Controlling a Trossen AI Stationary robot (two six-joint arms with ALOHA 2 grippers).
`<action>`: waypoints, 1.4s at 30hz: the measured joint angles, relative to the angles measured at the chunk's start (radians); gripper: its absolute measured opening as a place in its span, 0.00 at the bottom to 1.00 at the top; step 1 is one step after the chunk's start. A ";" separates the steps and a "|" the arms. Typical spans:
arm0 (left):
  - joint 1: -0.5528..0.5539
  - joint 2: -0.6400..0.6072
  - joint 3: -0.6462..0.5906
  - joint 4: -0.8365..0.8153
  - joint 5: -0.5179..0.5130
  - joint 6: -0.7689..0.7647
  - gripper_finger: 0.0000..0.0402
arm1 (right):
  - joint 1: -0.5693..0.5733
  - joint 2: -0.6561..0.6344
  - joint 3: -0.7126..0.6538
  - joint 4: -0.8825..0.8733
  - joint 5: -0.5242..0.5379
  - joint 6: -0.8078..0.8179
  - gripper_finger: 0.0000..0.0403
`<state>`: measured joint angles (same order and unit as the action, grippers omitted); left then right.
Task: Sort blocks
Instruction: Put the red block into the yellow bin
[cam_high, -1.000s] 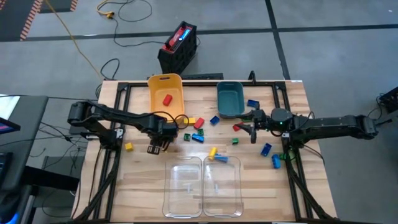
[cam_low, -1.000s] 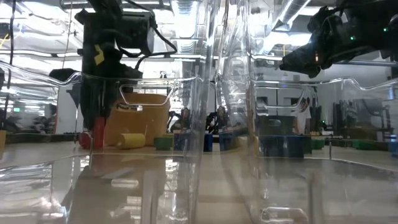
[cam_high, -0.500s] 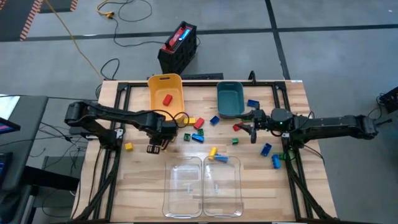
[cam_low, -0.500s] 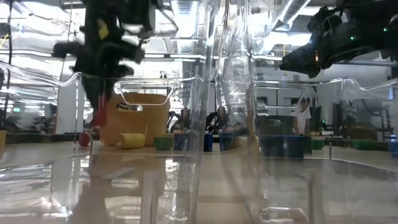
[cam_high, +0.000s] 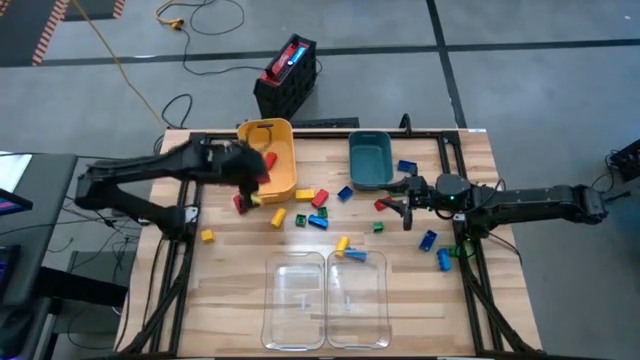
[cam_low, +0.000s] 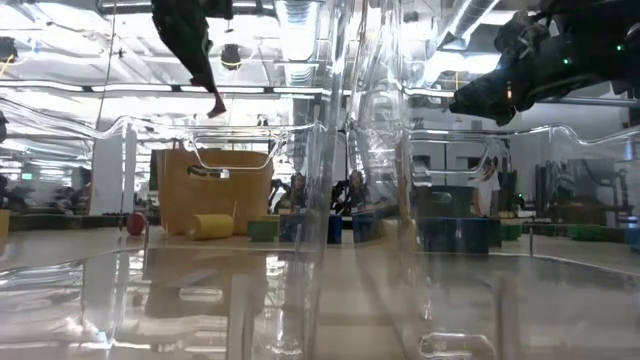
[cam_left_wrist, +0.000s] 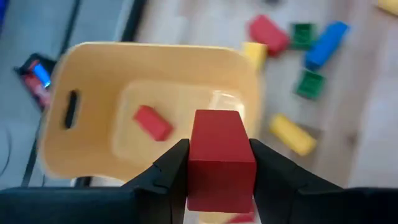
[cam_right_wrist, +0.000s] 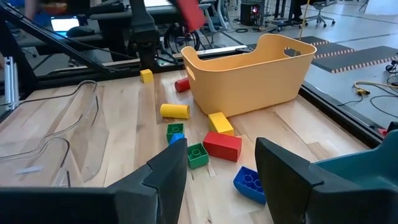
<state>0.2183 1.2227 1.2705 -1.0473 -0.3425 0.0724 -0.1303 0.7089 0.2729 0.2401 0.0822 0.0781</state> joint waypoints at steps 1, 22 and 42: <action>0.035 0.000 0.000 -0.001 0.000 0.008 0.32 | 0.000 0.000 0.000 0.000 0.000 0.000 0.52; 0.617 0.457 0.069 0.103 0.193 0.253 0.32 | 0.000 0.000 0.000 0.000 0.000 0.000 0.52; 0.658 0.596 0.137 0.090 0.231 0.289 0.32 | 0.000 0.000 0.000 0.002 -0.001 -0.008 0.52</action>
<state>0.8764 1.8183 1.4072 -0.9574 -0.1114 0.3614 -0.1303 0.7086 0.2729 0.2417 0.0814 0.0704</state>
